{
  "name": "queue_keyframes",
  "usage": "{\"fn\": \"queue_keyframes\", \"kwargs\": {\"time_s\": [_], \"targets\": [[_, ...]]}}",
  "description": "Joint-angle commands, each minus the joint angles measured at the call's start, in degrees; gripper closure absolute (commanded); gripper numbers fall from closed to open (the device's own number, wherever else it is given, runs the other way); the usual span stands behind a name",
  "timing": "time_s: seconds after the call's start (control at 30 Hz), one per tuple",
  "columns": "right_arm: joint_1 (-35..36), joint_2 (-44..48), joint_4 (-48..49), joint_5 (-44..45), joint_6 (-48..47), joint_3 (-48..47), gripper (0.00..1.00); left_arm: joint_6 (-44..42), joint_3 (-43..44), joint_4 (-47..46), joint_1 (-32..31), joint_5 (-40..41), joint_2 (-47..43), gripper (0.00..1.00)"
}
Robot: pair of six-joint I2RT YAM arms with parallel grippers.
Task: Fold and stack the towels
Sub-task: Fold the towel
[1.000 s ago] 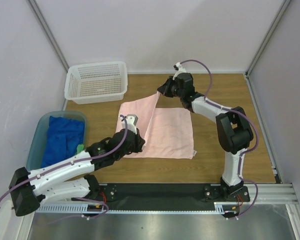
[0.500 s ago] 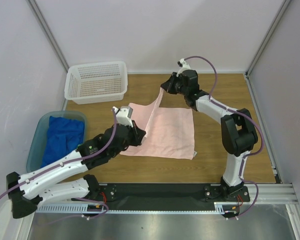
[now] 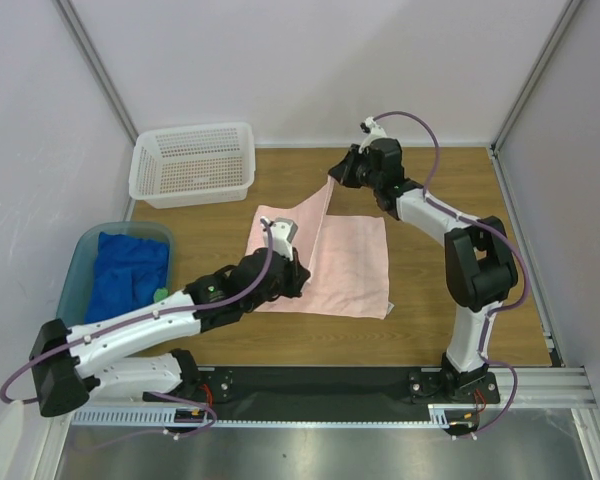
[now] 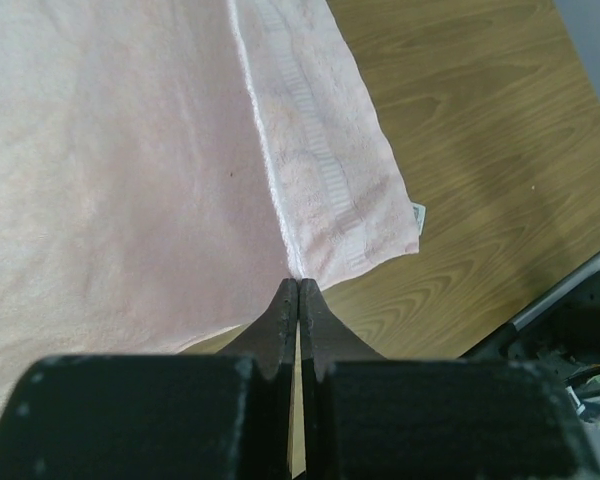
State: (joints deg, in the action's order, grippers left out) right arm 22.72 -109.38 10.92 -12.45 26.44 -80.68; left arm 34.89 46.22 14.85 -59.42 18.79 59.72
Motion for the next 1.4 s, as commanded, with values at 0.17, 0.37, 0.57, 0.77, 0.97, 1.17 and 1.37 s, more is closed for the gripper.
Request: {"fn": "queue_keyframes", "kwargs": {"time_s": [0.17,0.37,0.57,0.77,0.97,1.17,1.37], "targets": [[-2.9,0.4,0.4,-3.5,-3.6,-0.4,1.0,-4.1,4.5,-8.0,-2.1,-4.5,6.6,1.0],[-3.6,1.4,0.0,-2.8,-4.1,1.4,1.0,-5.7,7.5,-7.6,-3.9,-4.7,9.6,1.0],[-3.6,2.1,-0.5,-0.9,-4.9,2.9,1.0,-5.4,7.0,-8.3,-4.5,-4.6,9.5,1.0],[-4.2,2.1,-0.2,-0.3,-5.3,4.7,1.0,-5.1,6.8,-9.4,-5.1,-5.3,11.5,1.0],[-5.7,2.6,1.0,-0.8,-4.6,7.3,1.0,-5.4,7.4,-10.5,-5.8,-6.2,14.5,1.0],[-6.9,2.4,2.2,-1.1,-5.4,9.8,1.0,-5.5,8.5,-11.2,-5.9,-6.9,18.0,1.0],[-8.8,2.3,3.1,-2.1,-5.3,11.5,1.0,-6.4,11.2,-11.2,-6.7,-7.4,21.0,1.0]]}}
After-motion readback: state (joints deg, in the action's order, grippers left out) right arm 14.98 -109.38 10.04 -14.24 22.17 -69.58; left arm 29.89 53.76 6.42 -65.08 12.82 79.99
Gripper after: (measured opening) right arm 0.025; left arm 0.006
